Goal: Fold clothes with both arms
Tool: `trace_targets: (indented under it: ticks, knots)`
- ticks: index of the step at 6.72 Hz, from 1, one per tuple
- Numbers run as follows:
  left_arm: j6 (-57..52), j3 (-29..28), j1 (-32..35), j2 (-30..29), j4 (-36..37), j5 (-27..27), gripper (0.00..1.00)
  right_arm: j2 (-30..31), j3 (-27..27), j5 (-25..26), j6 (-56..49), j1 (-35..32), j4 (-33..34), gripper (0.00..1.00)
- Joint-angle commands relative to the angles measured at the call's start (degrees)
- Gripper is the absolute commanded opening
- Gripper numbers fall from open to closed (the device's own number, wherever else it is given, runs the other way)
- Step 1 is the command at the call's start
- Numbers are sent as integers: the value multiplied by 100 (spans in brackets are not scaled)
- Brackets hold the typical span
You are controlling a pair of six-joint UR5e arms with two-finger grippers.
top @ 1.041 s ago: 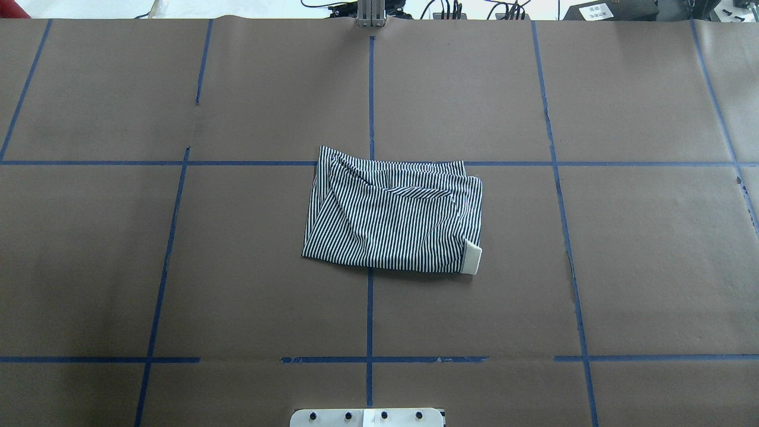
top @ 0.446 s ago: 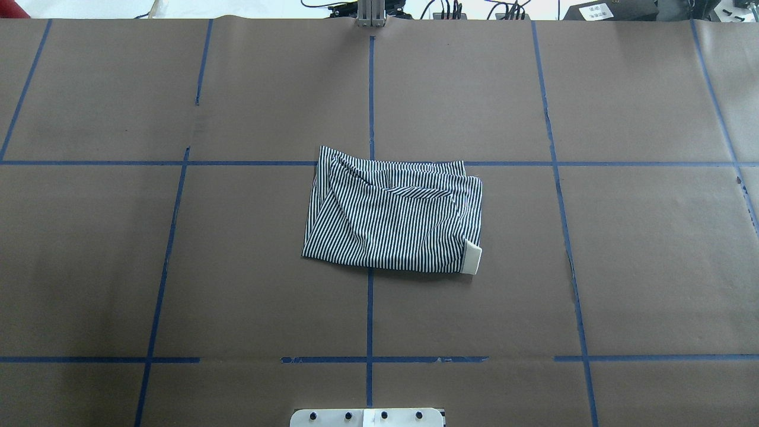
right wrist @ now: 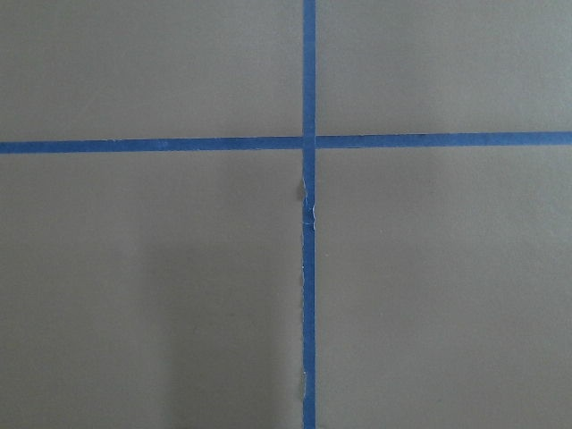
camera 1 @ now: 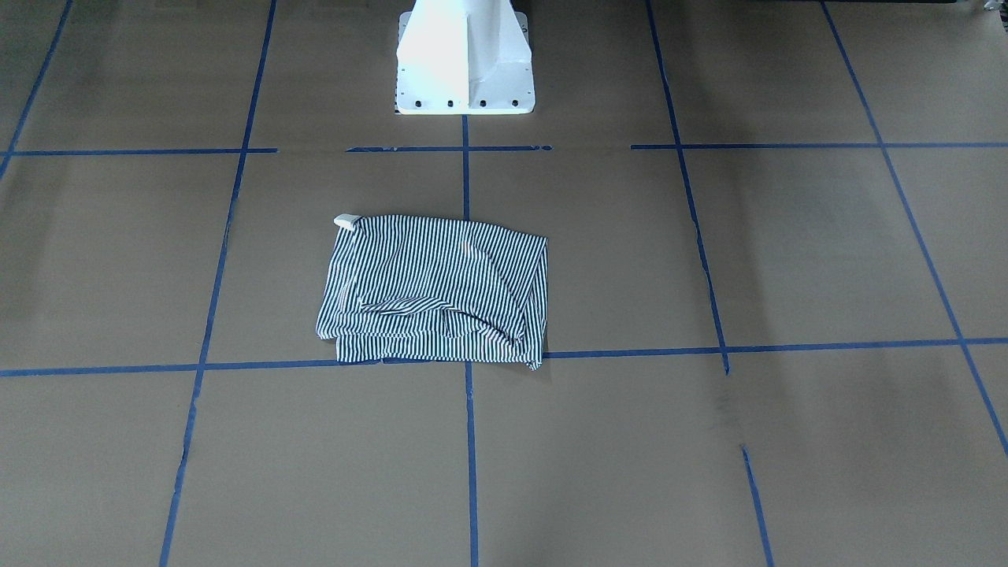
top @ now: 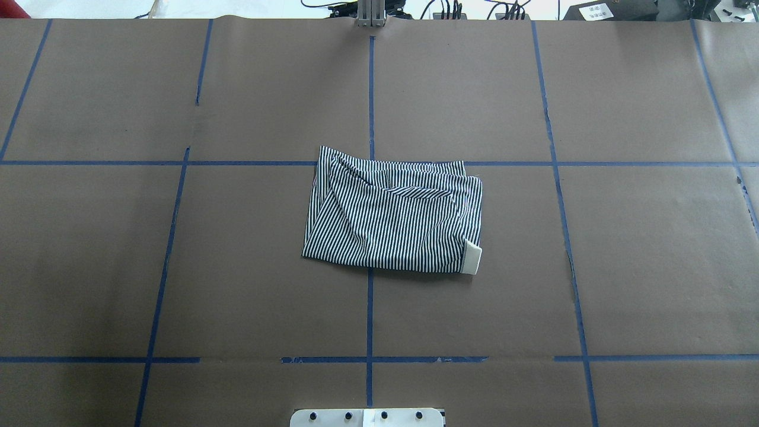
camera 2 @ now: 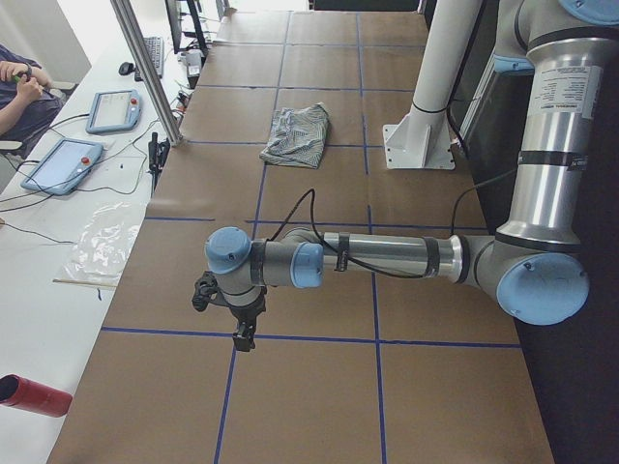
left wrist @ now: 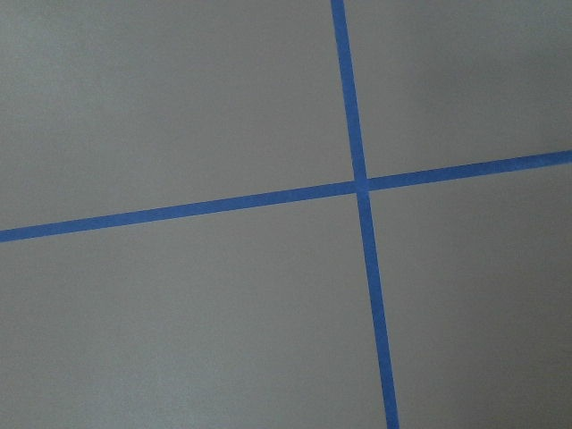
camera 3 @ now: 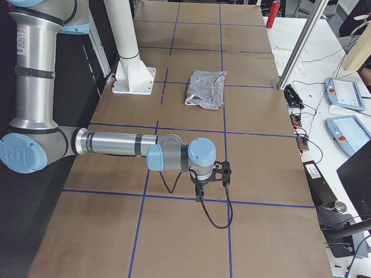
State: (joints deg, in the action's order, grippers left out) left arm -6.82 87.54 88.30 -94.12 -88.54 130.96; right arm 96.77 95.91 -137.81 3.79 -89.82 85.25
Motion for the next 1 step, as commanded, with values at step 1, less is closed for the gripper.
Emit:
trace_targets:
  ticks: [1]
  knots:
    - [-4,0,3,-9,4,-1,100,0,7,0,-1,0,0,100]
